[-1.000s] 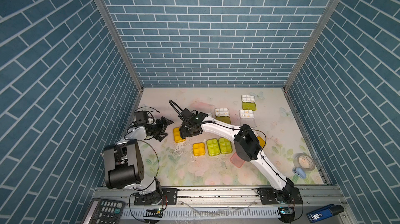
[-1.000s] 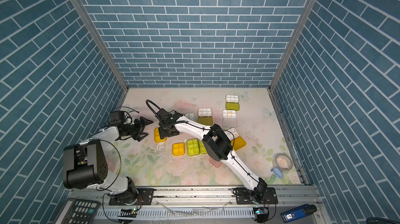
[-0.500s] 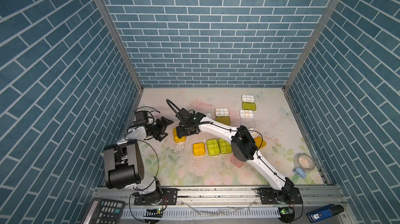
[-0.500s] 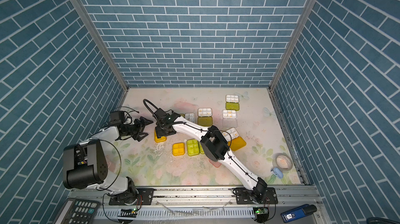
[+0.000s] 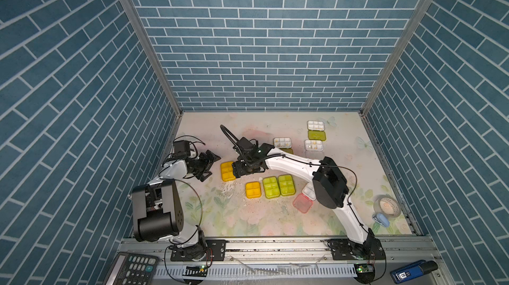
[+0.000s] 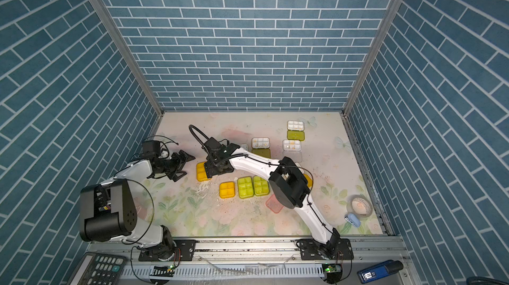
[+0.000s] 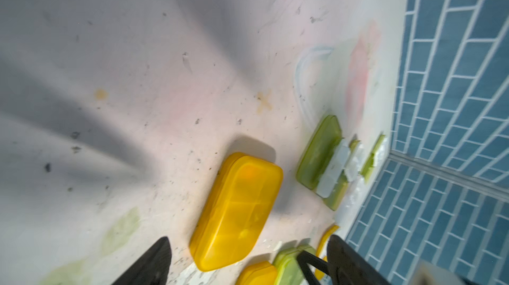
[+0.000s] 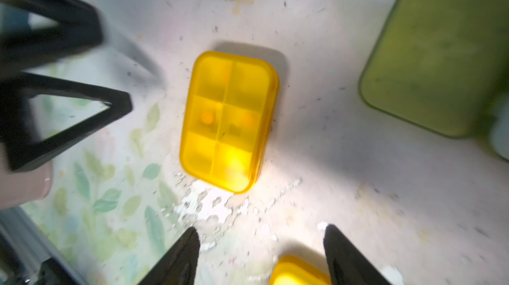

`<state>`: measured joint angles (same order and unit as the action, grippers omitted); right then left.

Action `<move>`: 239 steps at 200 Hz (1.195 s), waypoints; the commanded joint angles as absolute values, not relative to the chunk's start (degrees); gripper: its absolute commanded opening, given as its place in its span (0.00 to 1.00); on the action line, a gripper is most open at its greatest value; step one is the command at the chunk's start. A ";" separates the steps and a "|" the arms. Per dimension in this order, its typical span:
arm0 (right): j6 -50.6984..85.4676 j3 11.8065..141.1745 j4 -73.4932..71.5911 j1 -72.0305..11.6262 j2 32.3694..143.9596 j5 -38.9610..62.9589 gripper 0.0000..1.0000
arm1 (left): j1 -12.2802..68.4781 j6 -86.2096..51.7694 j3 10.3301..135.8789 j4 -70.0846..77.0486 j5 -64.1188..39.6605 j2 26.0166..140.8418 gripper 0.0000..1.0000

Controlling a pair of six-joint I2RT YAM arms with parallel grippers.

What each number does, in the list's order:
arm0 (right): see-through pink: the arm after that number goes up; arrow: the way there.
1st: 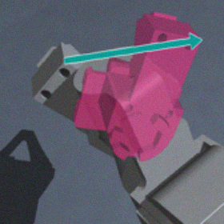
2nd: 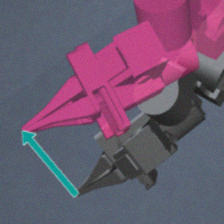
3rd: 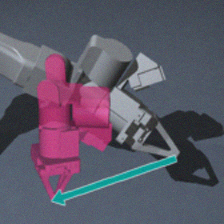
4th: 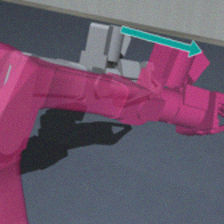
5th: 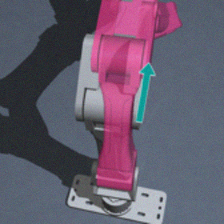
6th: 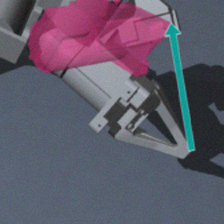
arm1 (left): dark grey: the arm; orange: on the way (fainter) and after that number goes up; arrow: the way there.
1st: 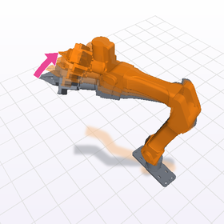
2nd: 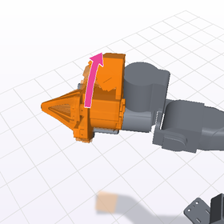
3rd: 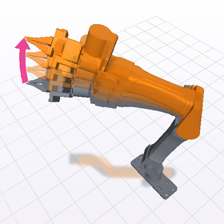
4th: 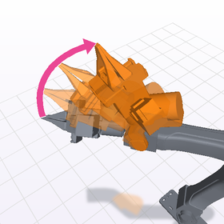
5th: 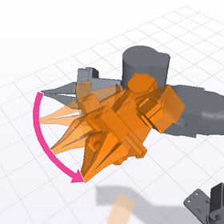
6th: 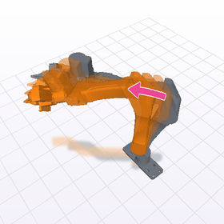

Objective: Close pillboxes
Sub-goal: Close the lid on the pillbox, then move the pillbox to the center of the board.

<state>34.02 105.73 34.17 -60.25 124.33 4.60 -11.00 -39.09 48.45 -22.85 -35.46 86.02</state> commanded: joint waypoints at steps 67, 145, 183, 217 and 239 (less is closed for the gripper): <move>31.74 73.42 22.21 -55.17 96.77 -1.86 0.86 | 8.14 -24.98 61.48 -44.31 -4.00 90.97 0.94; 32.23 66.46 18.66 -54.21 92.50 -0.79 0.88 | 14.76 -21.75 65.99 -45.82 -1.98 99.32 0.97; 32.86 64.72 17.85 -54.29 91.27 -0.20 0.88 | 14.94 -21.97 69.02 -47.11 -0.81 103.89 0.94; 33.53 63.13 17.23 -54.23 89.73 -0.49 0.86 | 14.94 -21.68 70.50 -47.93 0.09 106.58 0.87; 33.49 62.94 17.47 -54.14 89.25 -0.46 0.85 | 14.94 -21.28 70.50 -48.16 0.56 106.88 0.85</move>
